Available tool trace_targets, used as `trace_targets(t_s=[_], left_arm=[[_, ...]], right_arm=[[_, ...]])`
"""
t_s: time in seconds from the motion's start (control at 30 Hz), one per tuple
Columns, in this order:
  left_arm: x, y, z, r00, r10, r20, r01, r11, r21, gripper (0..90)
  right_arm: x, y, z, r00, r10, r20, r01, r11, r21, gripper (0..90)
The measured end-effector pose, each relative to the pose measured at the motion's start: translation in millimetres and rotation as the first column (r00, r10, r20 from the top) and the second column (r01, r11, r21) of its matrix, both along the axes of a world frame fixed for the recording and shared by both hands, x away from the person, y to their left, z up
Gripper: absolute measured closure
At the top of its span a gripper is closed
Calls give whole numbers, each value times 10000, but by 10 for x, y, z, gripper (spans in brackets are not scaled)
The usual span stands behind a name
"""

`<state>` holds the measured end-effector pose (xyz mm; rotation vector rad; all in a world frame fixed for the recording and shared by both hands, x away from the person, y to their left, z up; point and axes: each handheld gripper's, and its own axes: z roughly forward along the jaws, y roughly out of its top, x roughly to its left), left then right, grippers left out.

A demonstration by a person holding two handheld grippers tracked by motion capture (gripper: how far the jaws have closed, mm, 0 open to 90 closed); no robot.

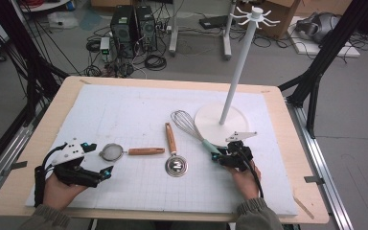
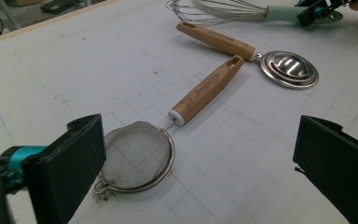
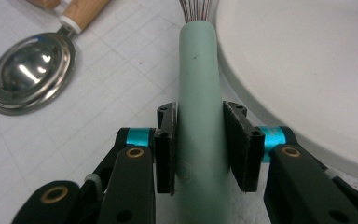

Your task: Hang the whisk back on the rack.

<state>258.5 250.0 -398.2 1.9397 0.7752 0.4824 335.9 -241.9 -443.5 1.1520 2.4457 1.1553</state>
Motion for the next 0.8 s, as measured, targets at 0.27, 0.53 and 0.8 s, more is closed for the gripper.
trace_targets(t_s=[0.27, 0.53, 0.8], left_arm=[[-1, 4, 8, 10000, -12, 38, 12, 10000, 20, 29], [-4, 5, 11, 10000, 2, 65, -3, 10000, 34, 29], [-2, 5, 9, 10000, 14, 44, -14, 10000, 33, 29]], right_arm=[[-16, -43, 25, 10000, 0, 22, -1, 9980, 629, 668], [-42, 27, 34, 9997, 149, 207, -143, 9996, -257, 667], [-56, 136, 38, 9997, 163, 208, -134, 9909, -1341, 657]])
